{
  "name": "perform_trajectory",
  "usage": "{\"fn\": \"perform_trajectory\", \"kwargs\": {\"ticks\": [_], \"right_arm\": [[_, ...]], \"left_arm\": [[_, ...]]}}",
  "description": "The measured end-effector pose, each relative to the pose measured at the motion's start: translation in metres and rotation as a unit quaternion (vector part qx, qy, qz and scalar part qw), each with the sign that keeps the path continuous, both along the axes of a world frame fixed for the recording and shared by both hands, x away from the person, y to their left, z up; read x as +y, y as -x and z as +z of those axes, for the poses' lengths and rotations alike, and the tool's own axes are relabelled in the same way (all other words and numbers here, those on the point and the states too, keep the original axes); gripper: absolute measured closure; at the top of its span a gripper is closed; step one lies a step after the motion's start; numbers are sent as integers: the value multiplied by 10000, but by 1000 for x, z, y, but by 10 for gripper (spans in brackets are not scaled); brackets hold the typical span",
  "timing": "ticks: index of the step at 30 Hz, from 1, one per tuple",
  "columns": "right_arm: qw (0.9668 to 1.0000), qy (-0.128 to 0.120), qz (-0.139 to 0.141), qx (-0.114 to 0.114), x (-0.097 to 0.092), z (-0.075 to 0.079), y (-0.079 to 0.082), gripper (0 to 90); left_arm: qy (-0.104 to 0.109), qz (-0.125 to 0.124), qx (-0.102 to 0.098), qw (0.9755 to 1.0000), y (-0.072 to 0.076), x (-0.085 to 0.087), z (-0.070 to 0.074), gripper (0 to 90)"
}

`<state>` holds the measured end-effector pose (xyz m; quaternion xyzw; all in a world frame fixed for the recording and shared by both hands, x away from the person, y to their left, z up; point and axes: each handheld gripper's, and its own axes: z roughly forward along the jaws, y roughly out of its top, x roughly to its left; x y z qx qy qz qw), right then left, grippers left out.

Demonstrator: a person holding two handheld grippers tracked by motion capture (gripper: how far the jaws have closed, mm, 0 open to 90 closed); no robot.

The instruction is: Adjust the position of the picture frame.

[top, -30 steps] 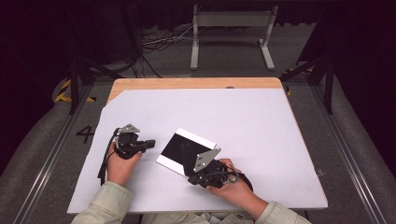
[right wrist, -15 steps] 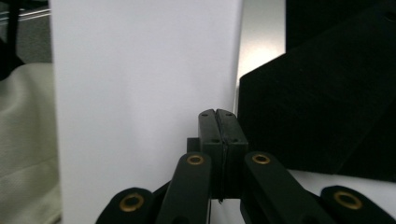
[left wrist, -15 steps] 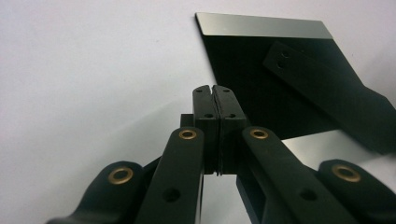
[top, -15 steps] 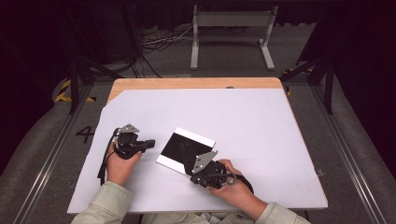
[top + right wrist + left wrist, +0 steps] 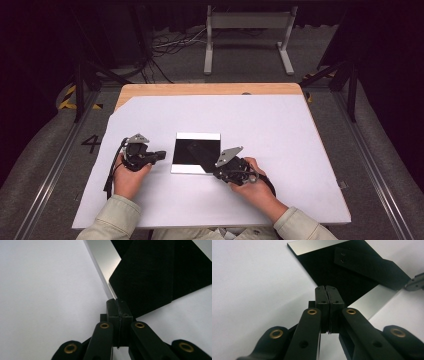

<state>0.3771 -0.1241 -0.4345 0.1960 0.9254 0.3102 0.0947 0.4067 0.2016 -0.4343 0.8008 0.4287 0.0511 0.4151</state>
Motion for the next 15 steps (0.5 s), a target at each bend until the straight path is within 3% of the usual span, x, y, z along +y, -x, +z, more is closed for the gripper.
{"fn": "perform_trajectory", "kwargs": {"ticks": [8,12,15], "right_arm": [[9999,14,-117,-107,-3,3,-5,900],[9997,-203,-113,-80,-9,13,-4,900],[9991,-379,-196,-85,-17,23,-4,900]], "left_arm": [[37,-11,-37,10000,2,0,0,883],[72,-103,-120,9998,4,0,3,869],[-215,-238,-315,9990,13,-2,7,851]]}}
